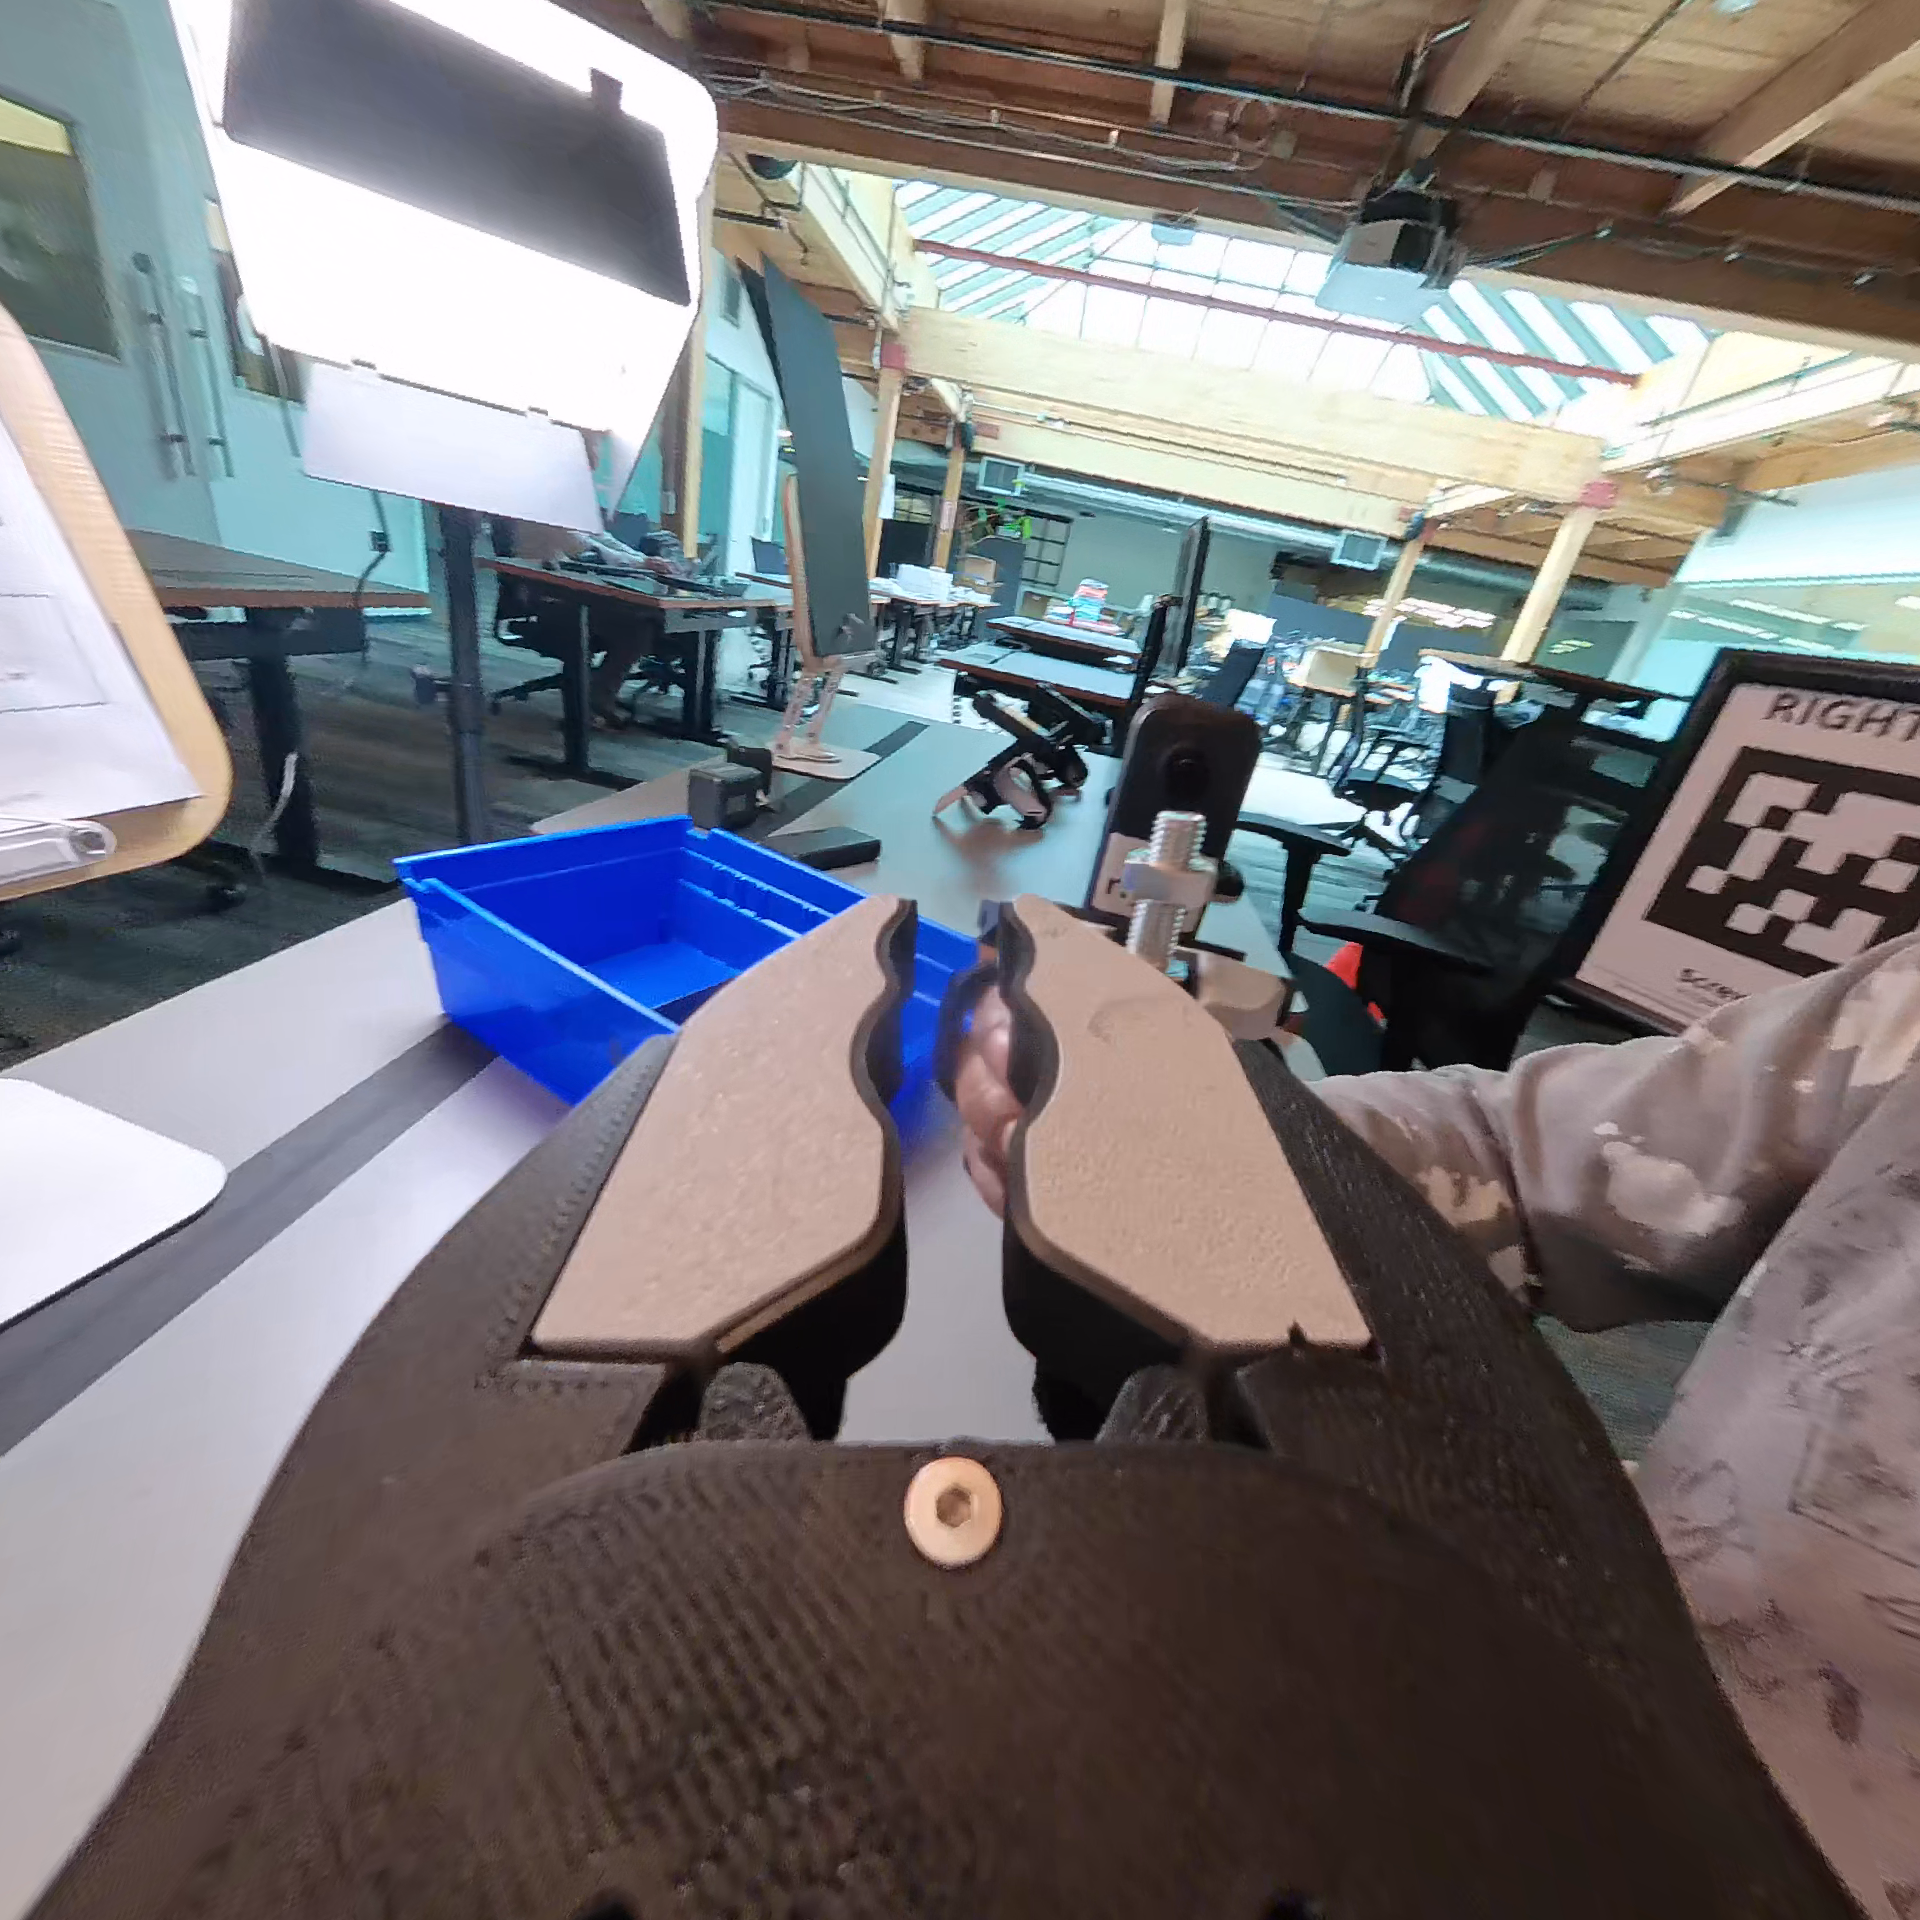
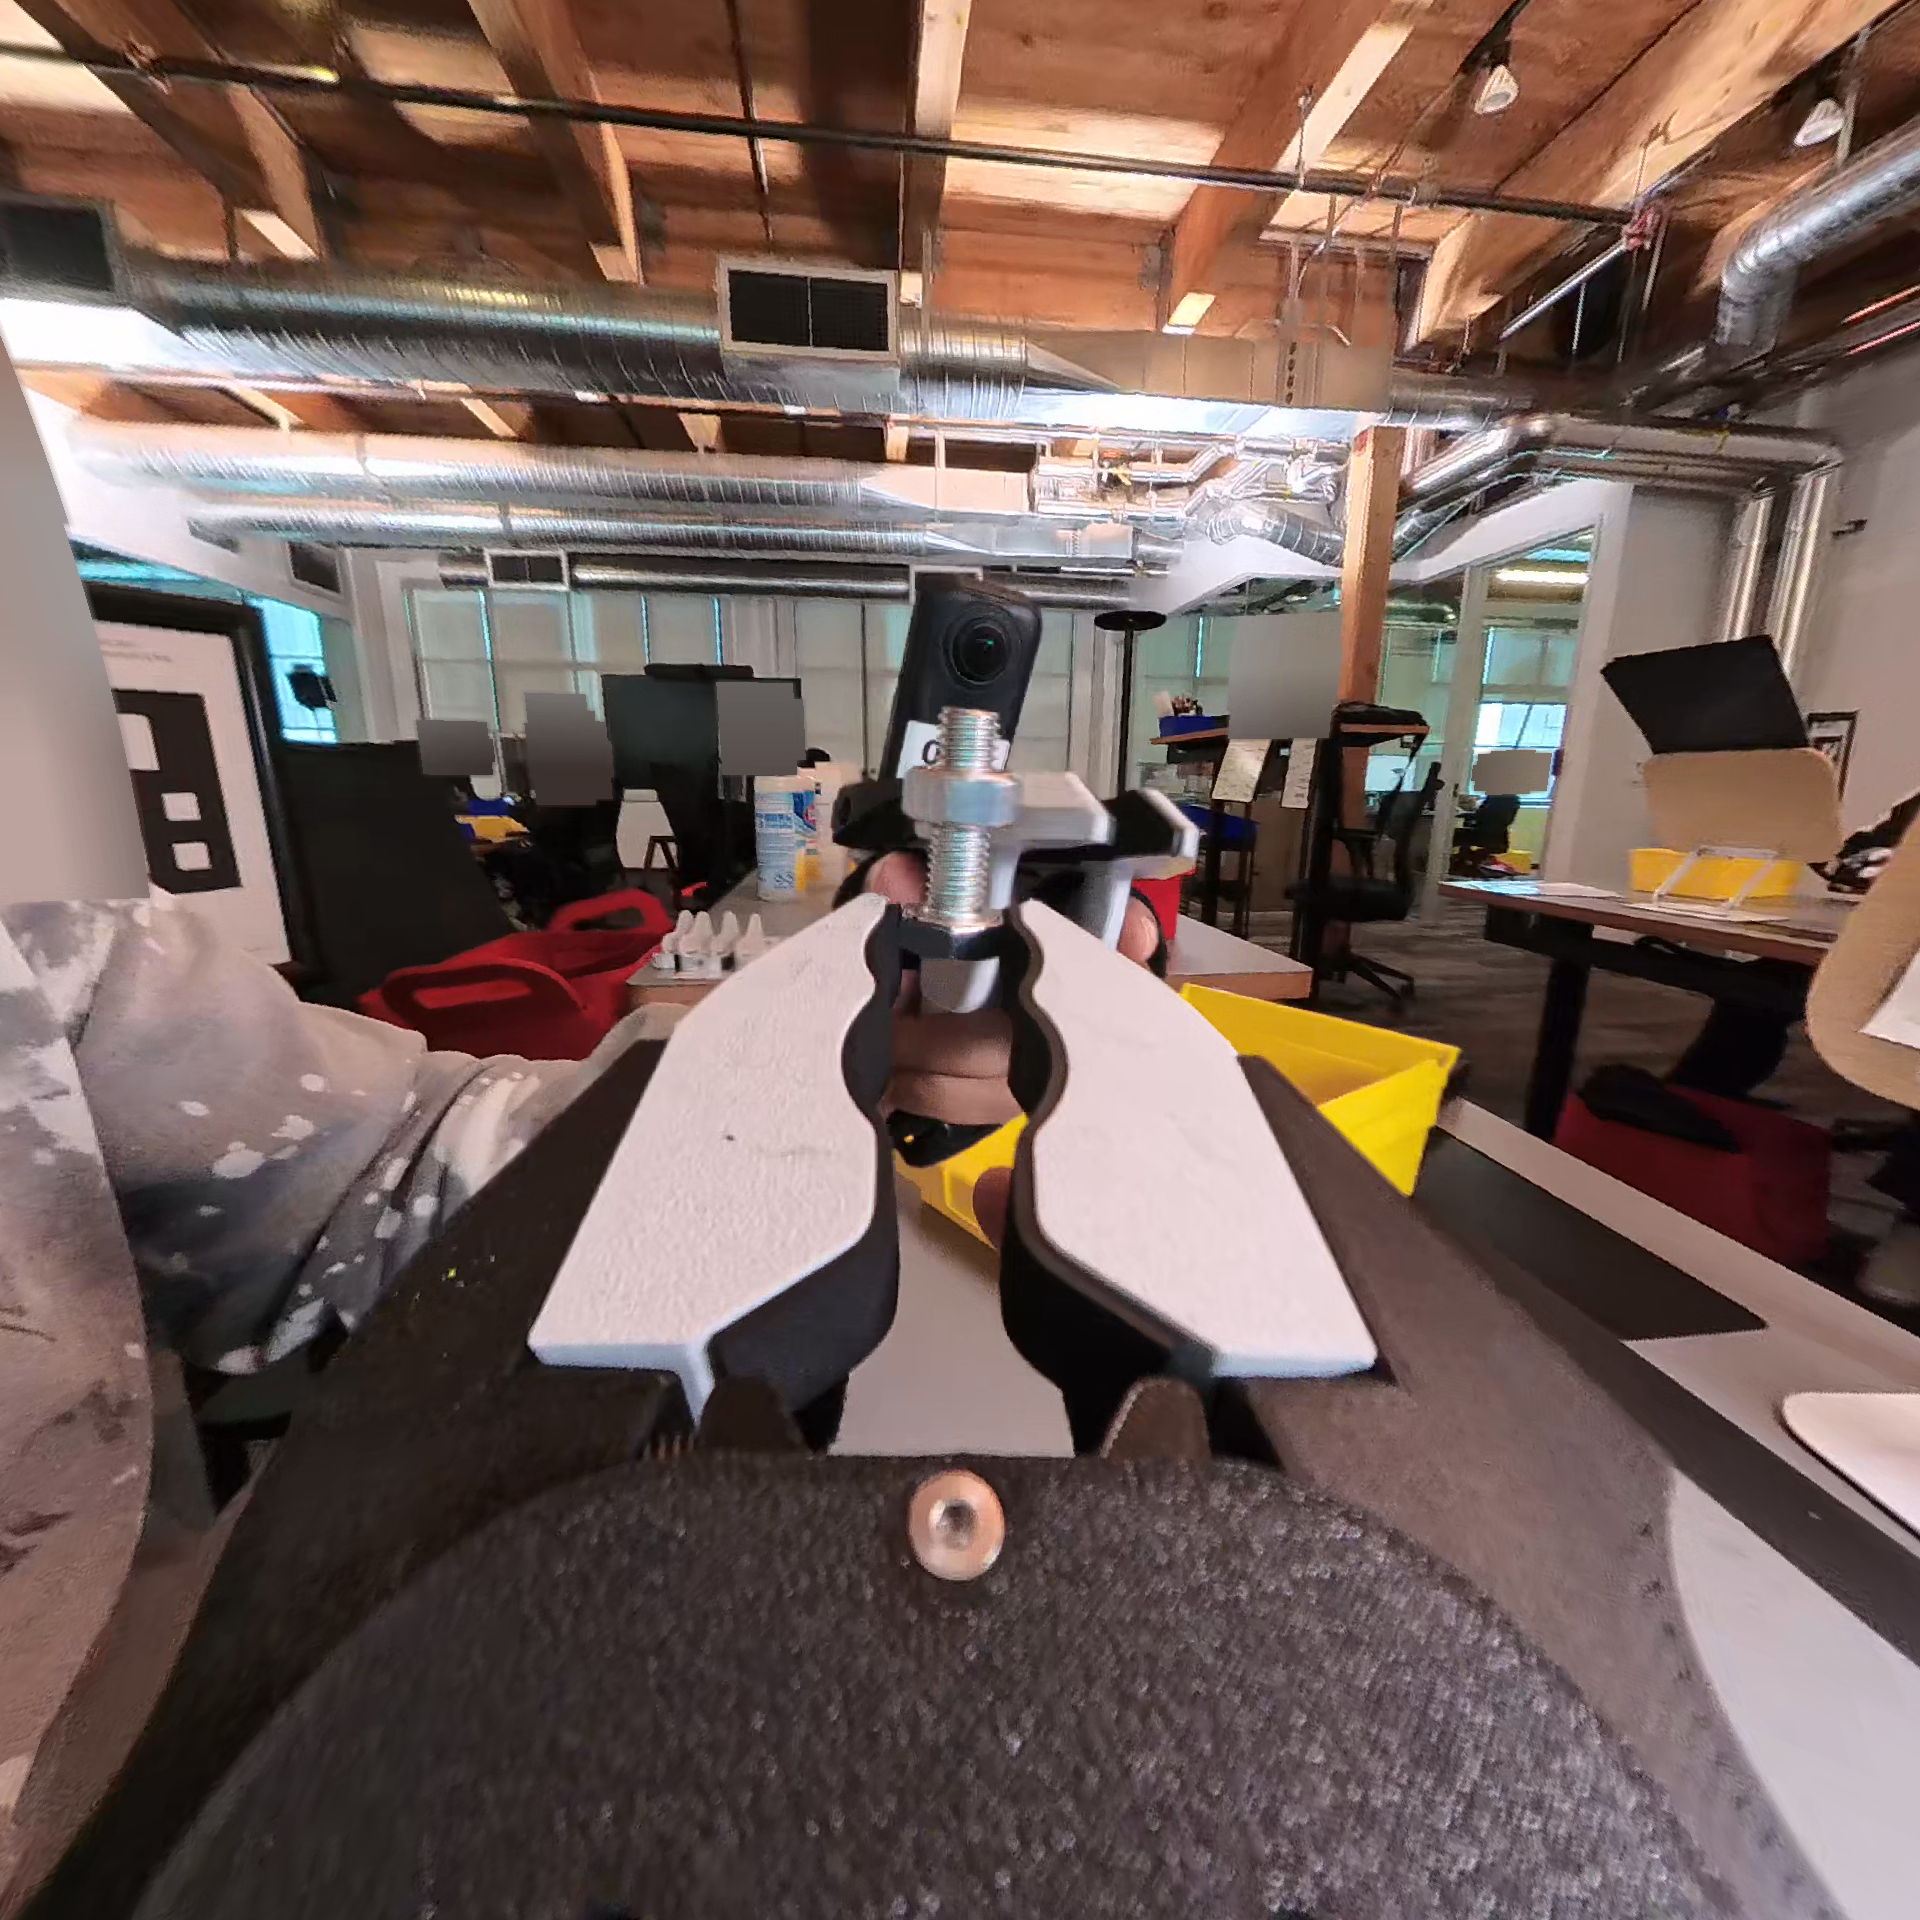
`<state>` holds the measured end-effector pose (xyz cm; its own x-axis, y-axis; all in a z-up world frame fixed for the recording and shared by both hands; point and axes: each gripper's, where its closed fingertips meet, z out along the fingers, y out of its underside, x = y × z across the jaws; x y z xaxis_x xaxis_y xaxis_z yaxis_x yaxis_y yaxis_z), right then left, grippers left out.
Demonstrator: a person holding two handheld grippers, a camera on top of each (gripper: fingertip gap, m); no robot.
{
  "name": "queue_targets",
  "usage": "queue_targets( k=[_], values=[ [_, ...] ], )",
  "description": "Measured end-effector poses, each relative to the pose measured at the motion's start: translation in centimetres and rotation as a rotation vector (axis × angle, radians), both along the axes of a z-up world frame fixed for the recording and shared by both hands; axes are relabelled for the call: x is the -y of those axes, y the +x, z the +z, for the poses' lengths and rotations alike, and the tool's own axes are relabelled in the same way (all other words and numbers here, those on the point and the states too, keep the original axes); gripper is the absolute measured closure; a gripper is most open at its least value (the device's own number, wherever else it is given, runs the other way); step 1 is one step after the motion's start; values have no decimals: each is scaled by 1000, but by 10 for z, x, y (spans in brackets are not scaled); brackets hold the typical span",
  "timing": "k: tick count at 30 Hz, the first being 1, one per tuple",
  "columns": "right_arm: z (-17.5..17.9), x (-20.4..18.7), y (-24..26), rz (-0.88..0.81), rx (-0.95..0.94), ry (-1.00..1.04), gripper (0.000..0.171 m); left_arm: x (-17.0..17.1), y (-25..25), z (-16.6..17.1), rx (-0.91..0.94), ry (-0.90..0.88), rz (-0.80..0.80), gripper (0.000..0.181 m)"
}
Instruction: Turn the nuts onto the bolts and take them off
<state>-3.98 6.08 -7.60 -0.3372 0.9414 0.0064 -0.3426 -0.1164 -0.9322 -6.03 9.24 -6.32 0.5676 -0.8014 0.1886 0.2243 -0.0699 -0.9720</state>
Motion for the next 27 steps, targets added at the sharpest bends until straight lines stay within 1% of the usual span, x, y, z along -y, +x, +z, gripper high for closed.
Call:
queue_targets(
  k=[5, 7, 10, 11, 12, 13, 16, 20, 23, 24, 25, 26, 27],
  values=[
    [-8, -8, -7, -44, 39, -21, 153, 15, 22, 4, -4, 27, -103, 149],
    [-10, -8, -9, -55, 53, -19, 153, 15, 29, 1, -25, 16, -115, 148],
    [-8, -5, -8, -47, 46, -15, 153, 11, 26, -2, -33, 8, -100, 149],
    [-6, -6, -5, -30, 27, -27, 153, 8, 21, -1, -23, -6, -73, 159],
    [-2, -4, -1, 3, -4, -36, 153, 1, 11, -2, -34, 2, -8, 164],
    [0, -4, 1, 7, -10, -39, 153, -1, 6, -4, -47, 9, 23, 165],
    [0, -5, -1, -22, 6, -16, 153, 3, 6, 1, -5, -4, -28, 157],
    [-7, -10, -6, -46, 40, -33, 153, 12, 23, 0, -27, 15, -92, 148],
    [-8, -7, -7, -45, 44, -24, 153, 9, 28, -6, -70, 10, -79, 146],
    [-7, -7, -7, -47, 41, -26, 153, 9, 26, -5, -59, 9, -81, 148],
    [-5, -8, -5, -39, 26, -35, 153, 6, 20, -5, -47, -8, -58, 158],
    [-2, -6, 0, -5, -1, -41, 153, -1, 11, -6, -54, -9, 3, 163],
    [1, -6, 2, 1, -9, -45, 153, -4, 5, -9, -64, -6, 28, 163]
  ],
)
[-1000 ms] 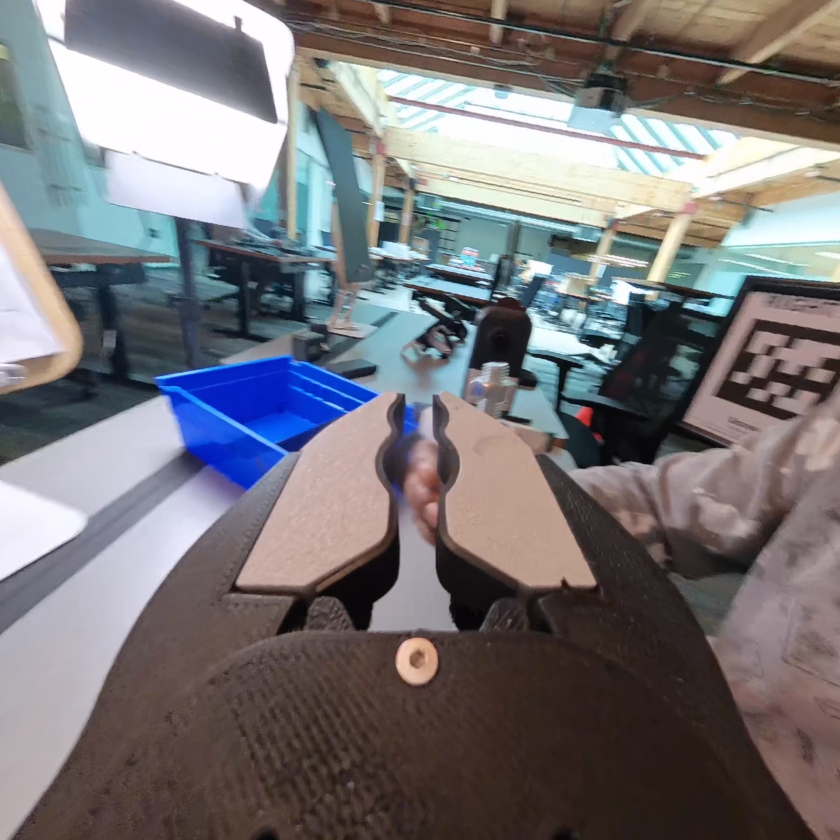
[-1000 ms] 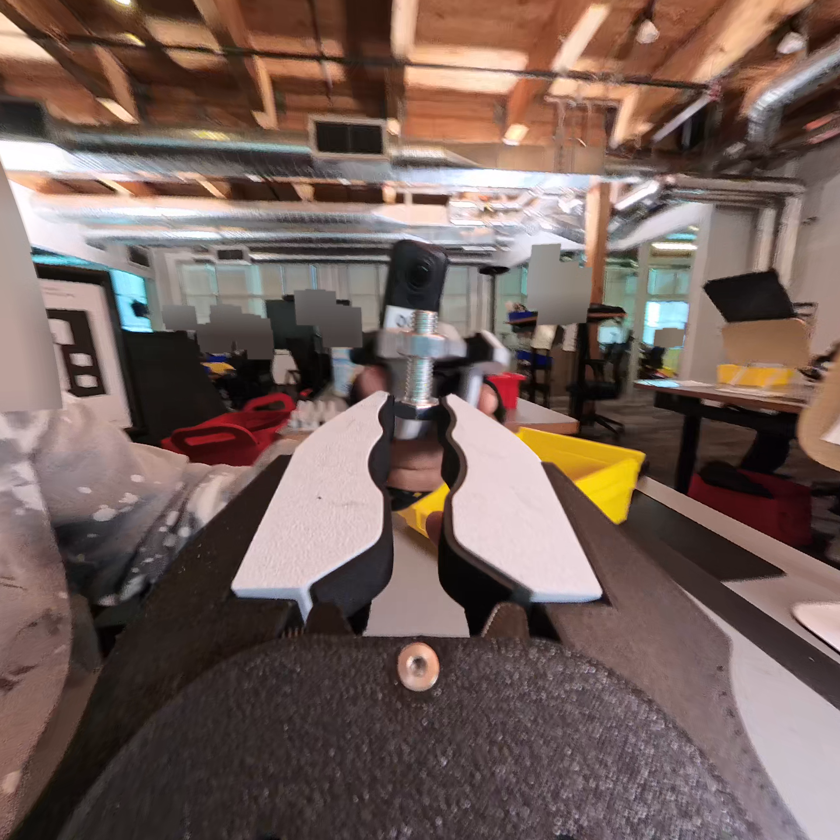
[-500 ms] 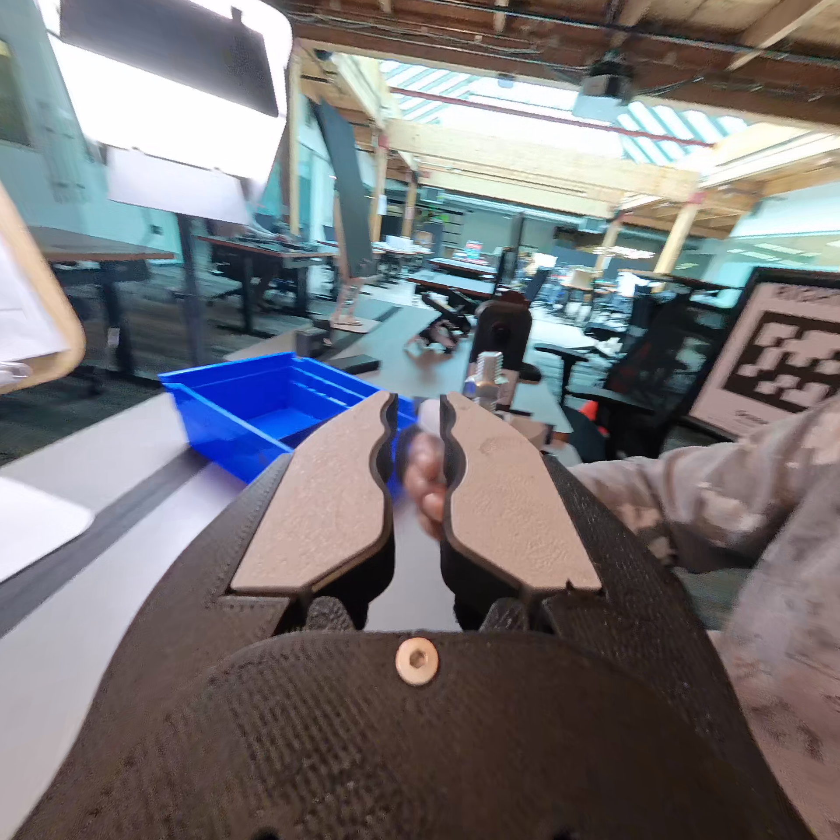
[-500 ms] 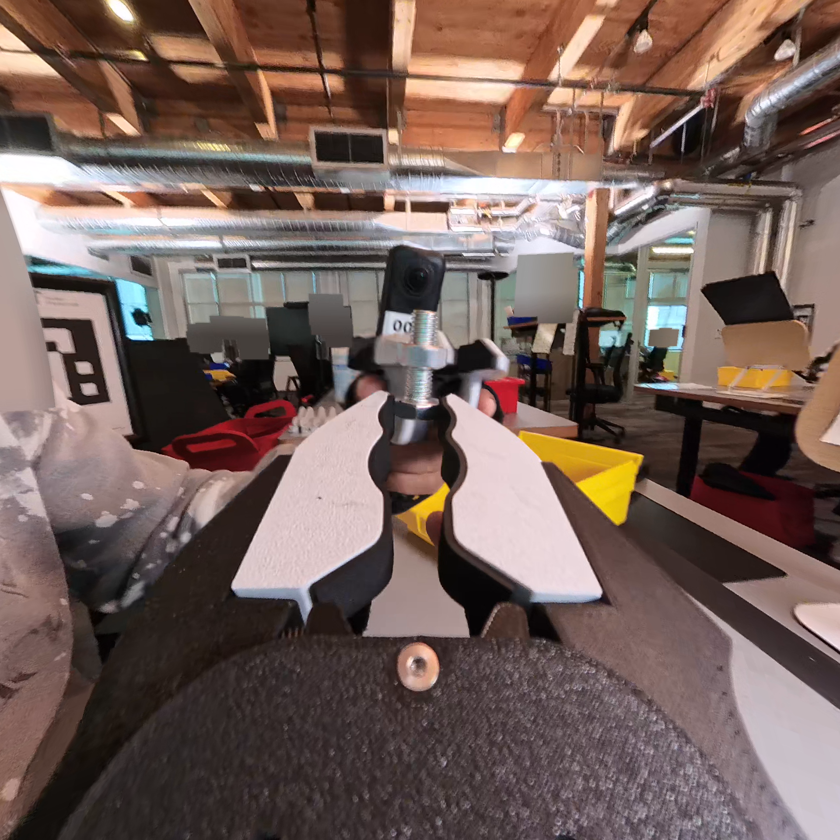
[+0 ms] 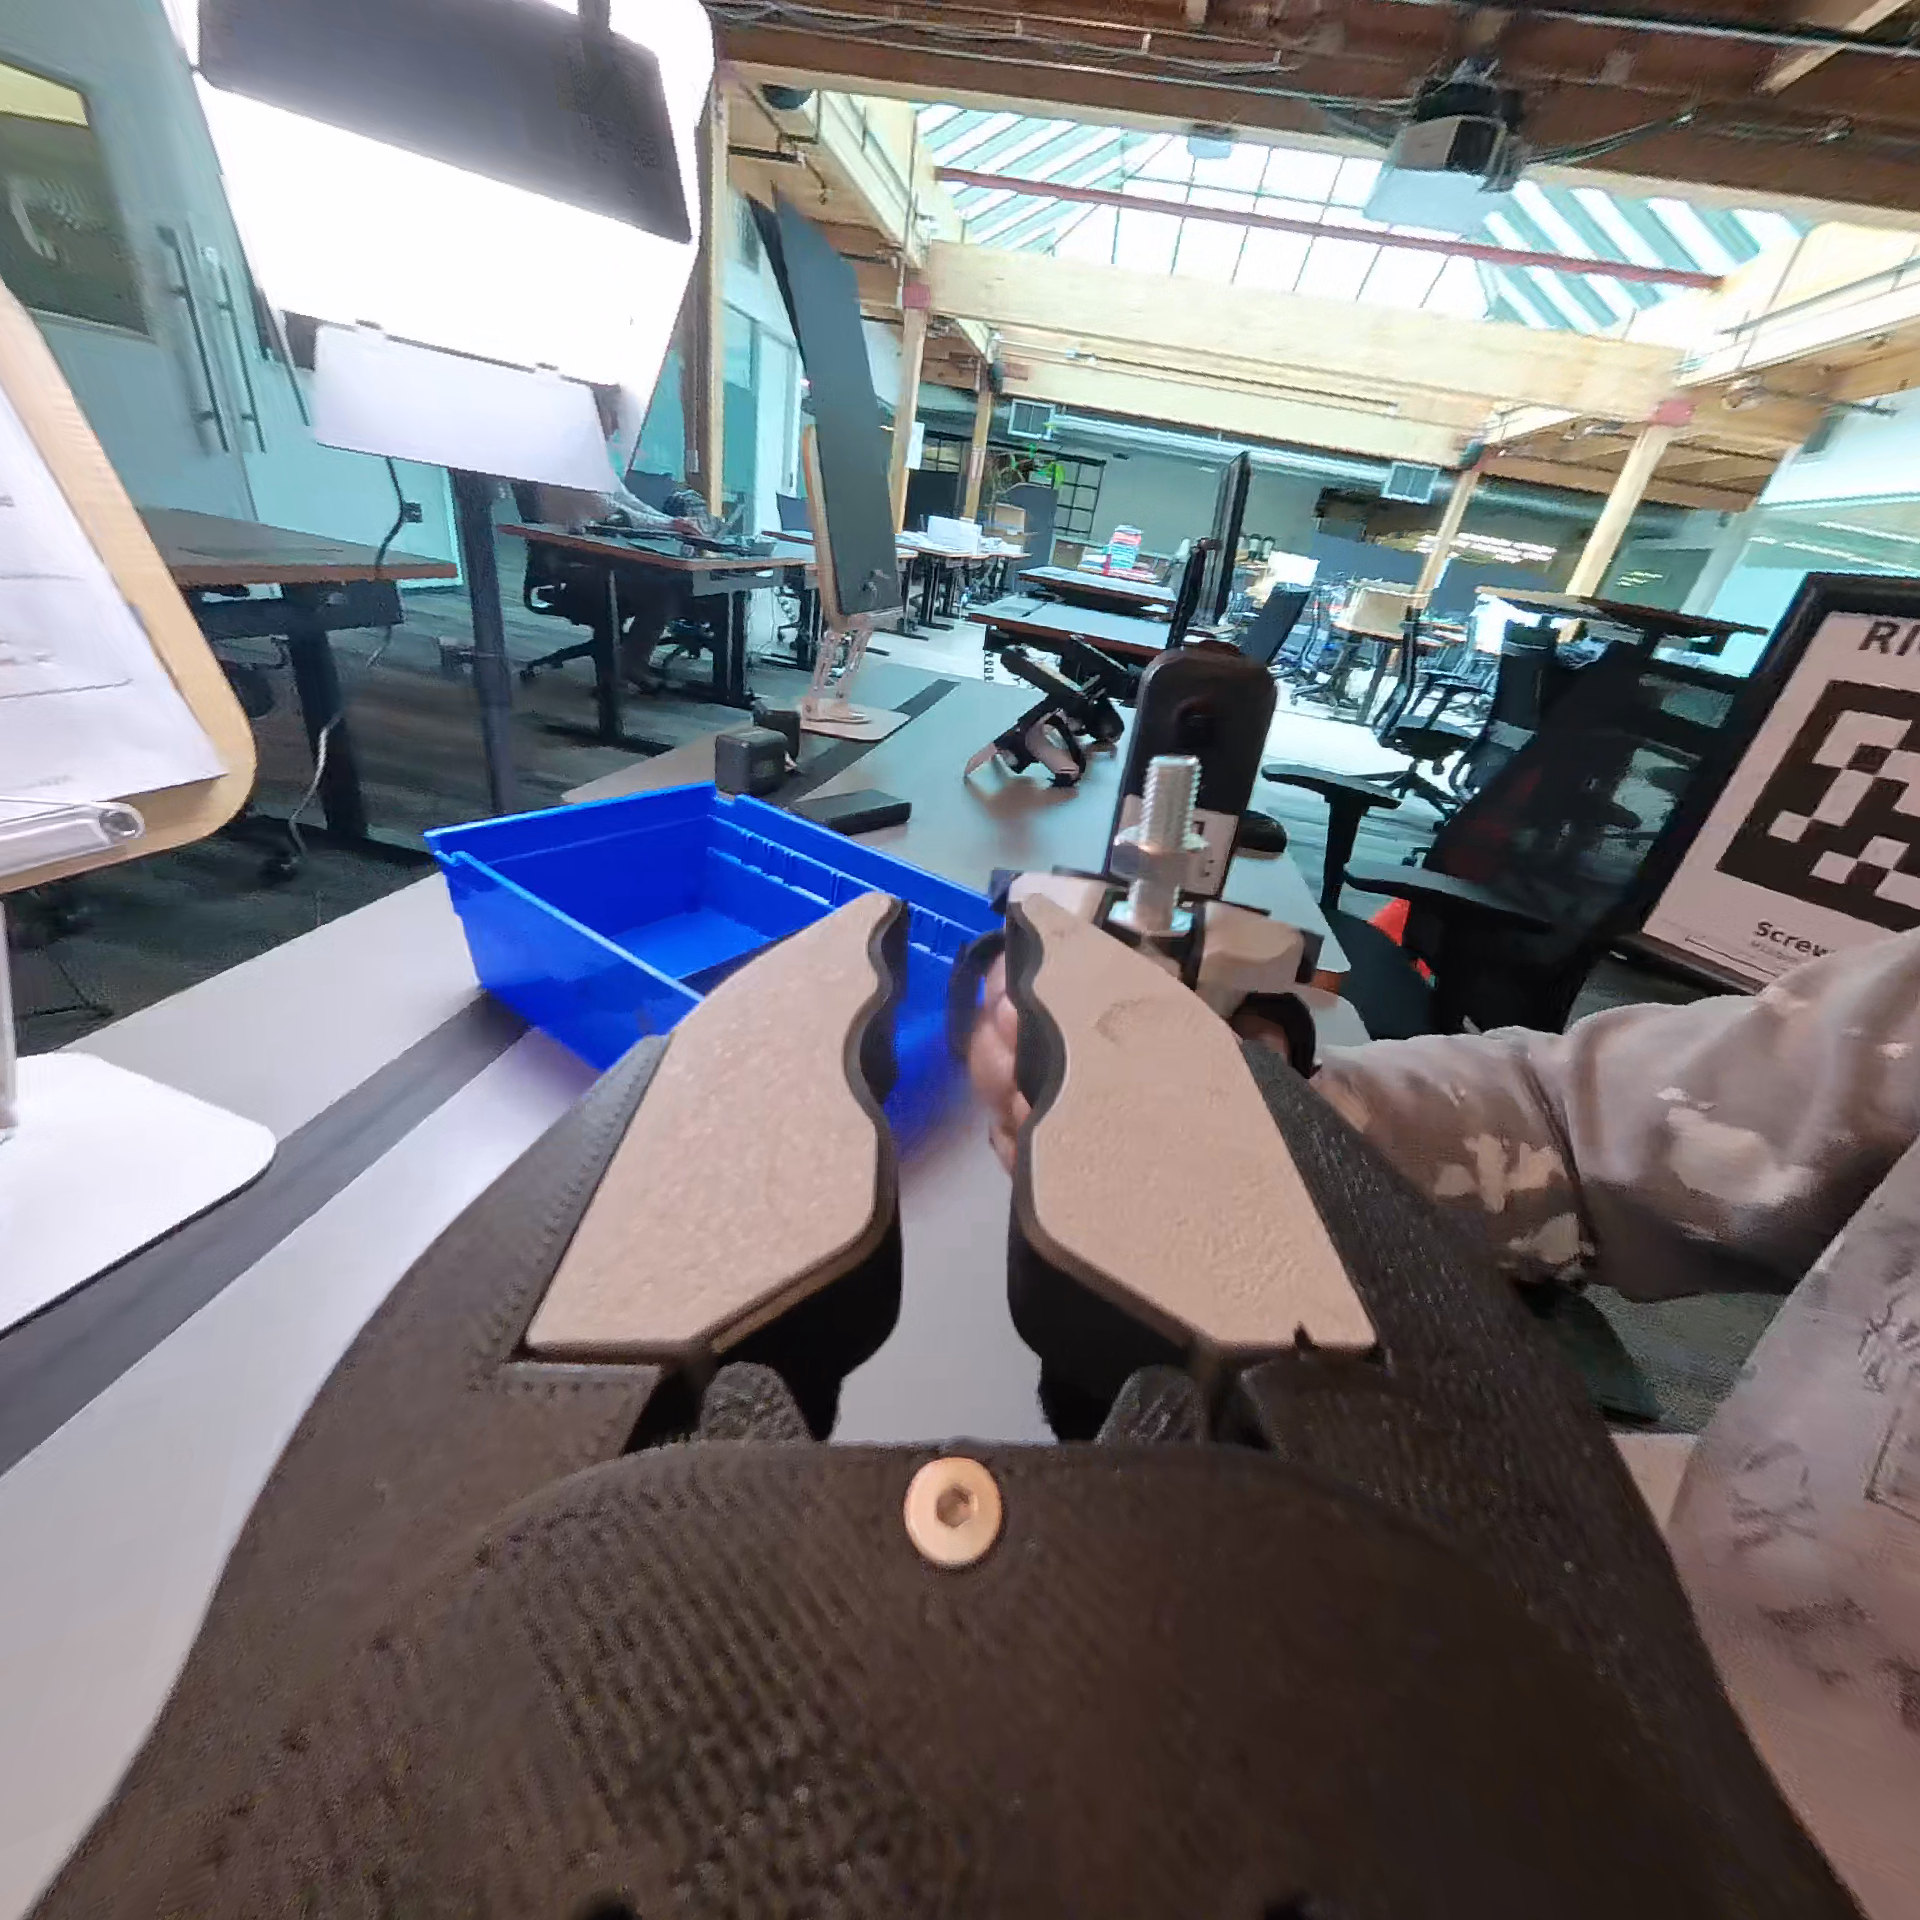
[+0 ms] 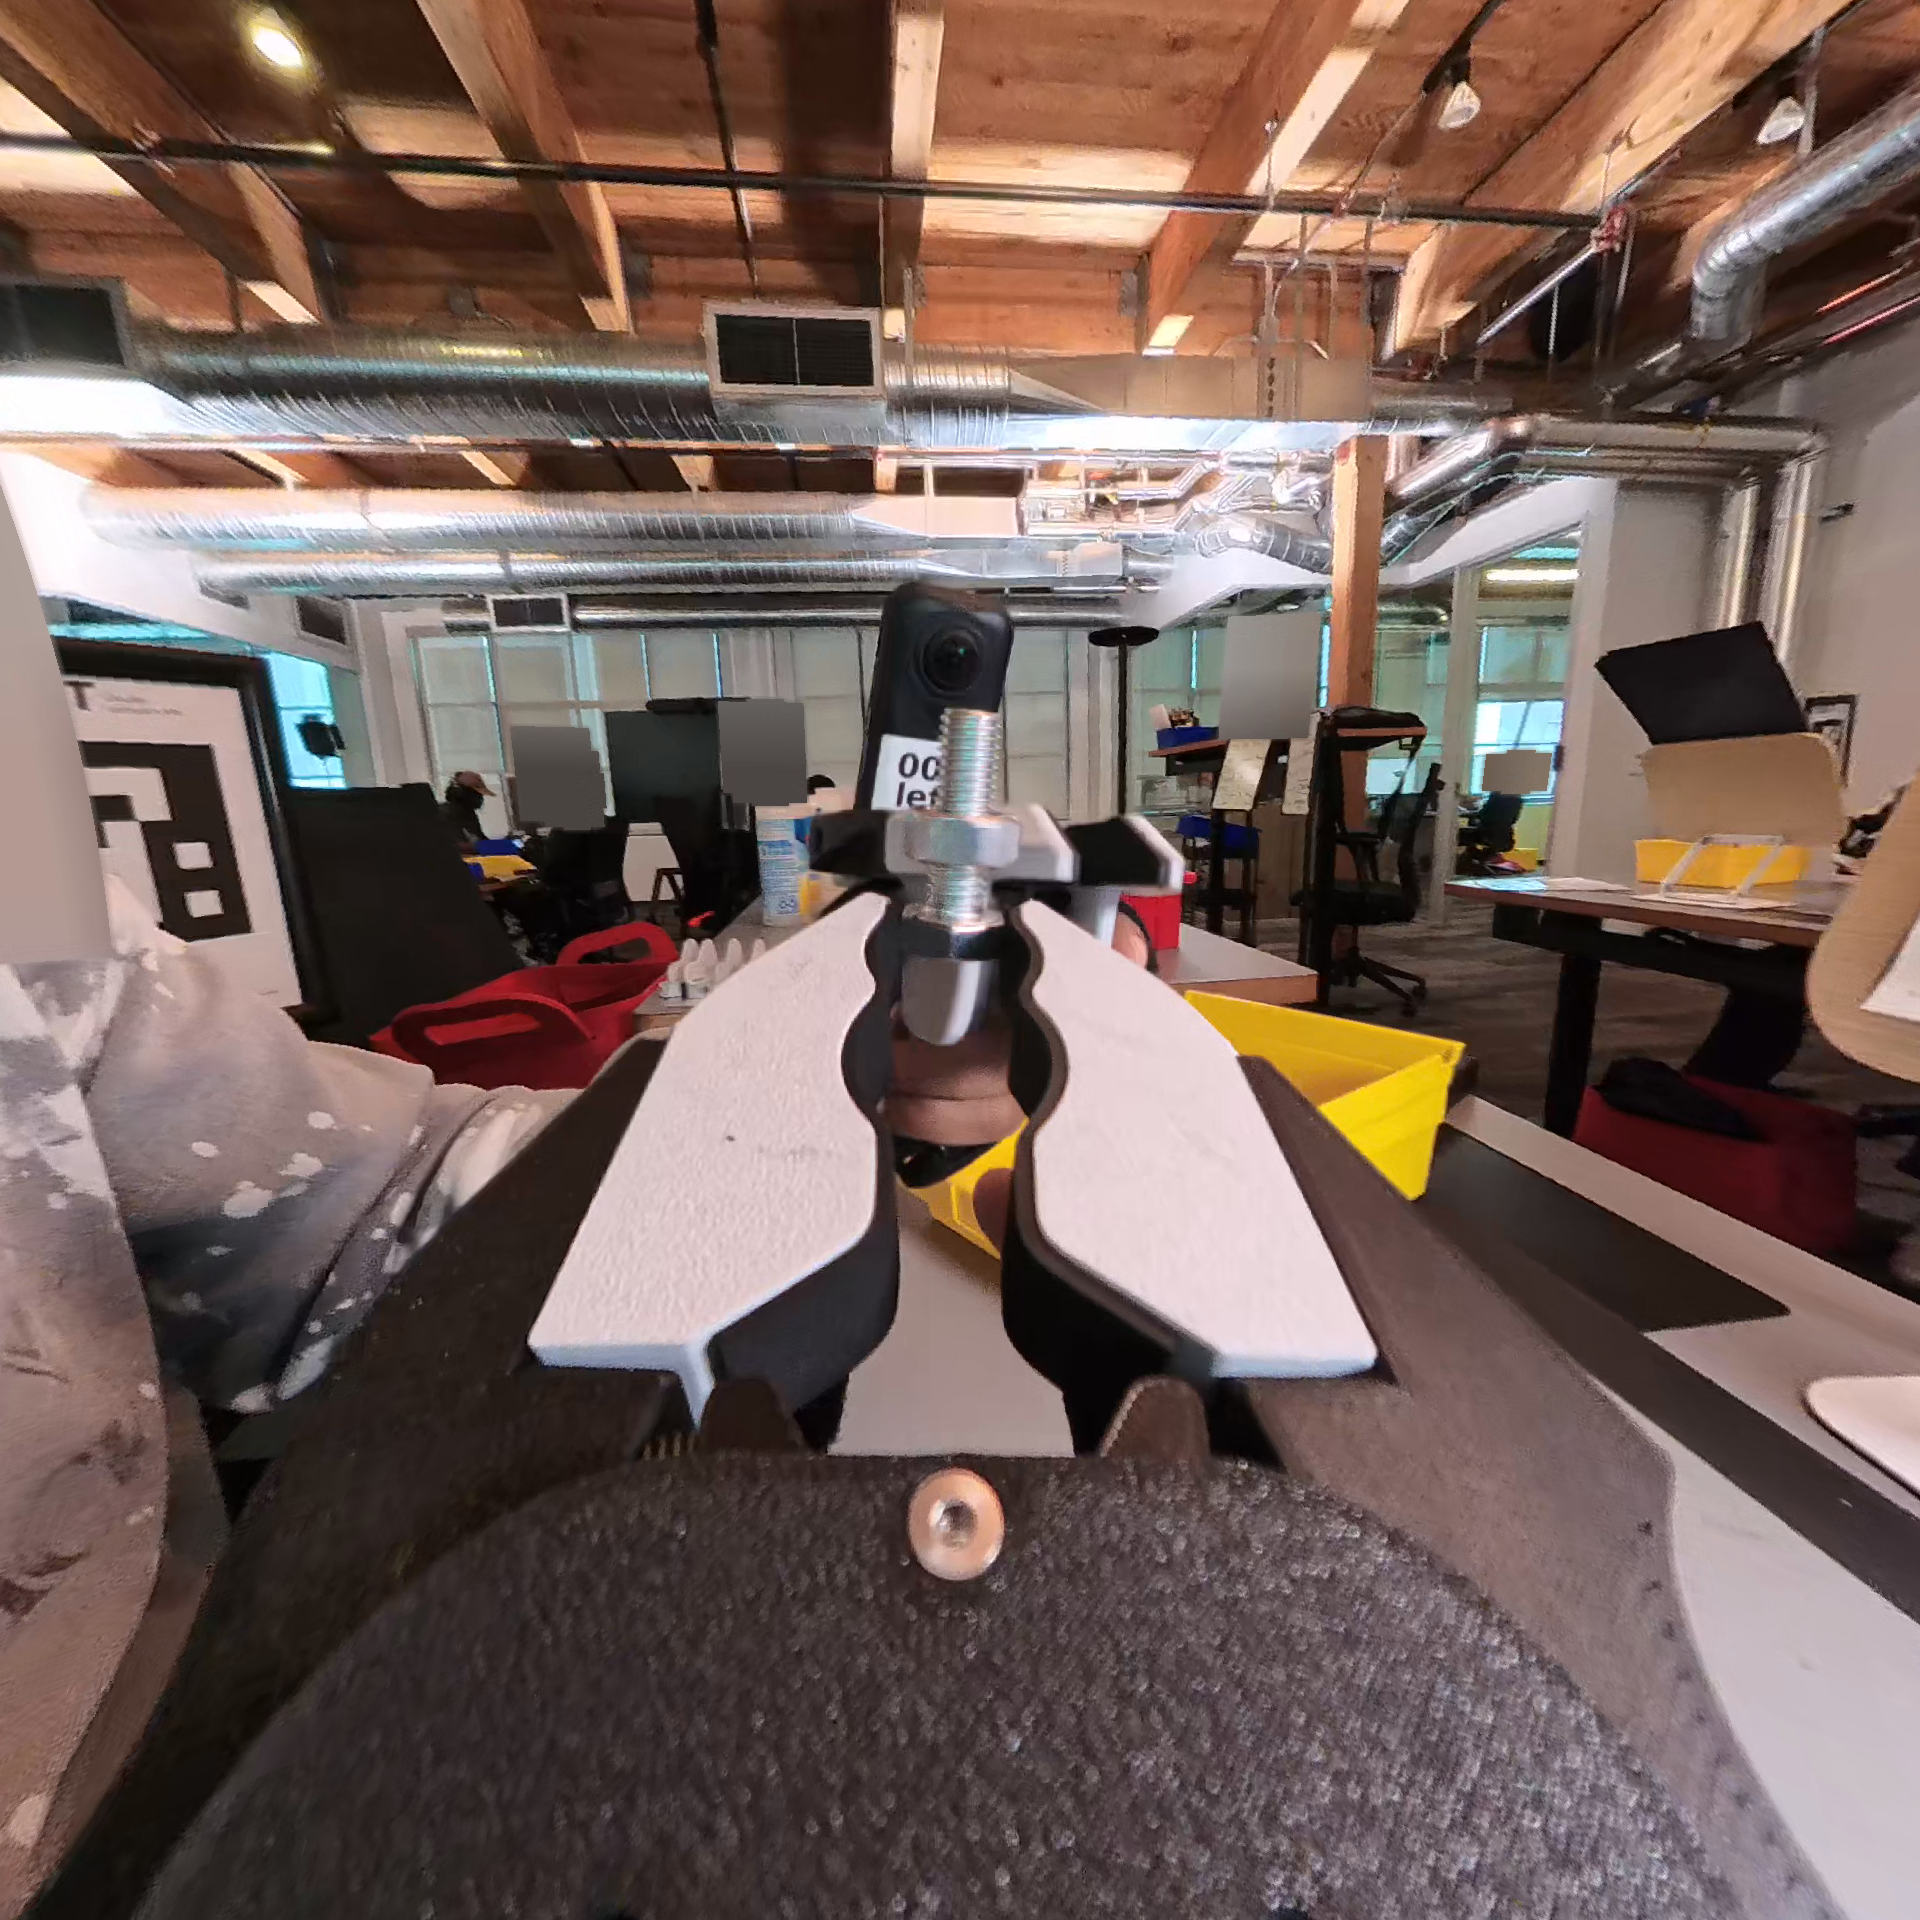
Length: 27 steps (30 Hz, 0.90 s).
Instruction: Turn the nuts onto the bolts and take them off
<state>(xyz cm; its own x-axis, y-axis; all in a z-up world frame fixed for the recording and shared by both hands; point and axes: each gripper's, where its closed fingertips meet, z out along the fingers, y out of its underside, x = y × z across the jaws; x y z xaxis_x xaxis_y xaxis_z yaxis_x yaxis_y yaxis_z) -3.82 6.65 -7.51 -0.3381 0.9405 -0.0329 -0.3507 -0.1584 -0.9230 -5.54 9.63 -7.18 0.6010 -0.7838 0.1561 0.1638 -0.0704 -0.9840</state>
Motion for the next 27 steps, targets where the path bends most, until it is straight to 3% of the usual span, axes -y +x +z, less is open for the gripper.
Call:
queue_targets(
  k=[9, 12, 13, 14, 24, 26, 27],
  values=[
    [-9, -5, -9, -57, 56, 13, 153, 14, 23, 3, 6, 5, -115, 148],
    [-8, -4, -8, -57, 52, 14, 153, 11, 20, 1, 0, -5, -103, 151],
    [-6, -5, -5, -37, 29, 3, 153, 4, 11, 0, 0, -22, -38, 167],
    [-3, -5, -1, -15, 10, -11, 153, -2, 3, -2, -22, -13, 18, 167],
    [-9, -6, -8, -57, 58, 11, 153, 11, 23, -2, -25, -4, -88, 148],
    [-8, -7, -6, -56, 46, 4, 153, 8, 18, 0, -19, -10, -67, 154],
    [-5, -6, -2, -29, 20, -4, 153, -1, 8, -2, -34, -17, 15, 167]
  ],
)
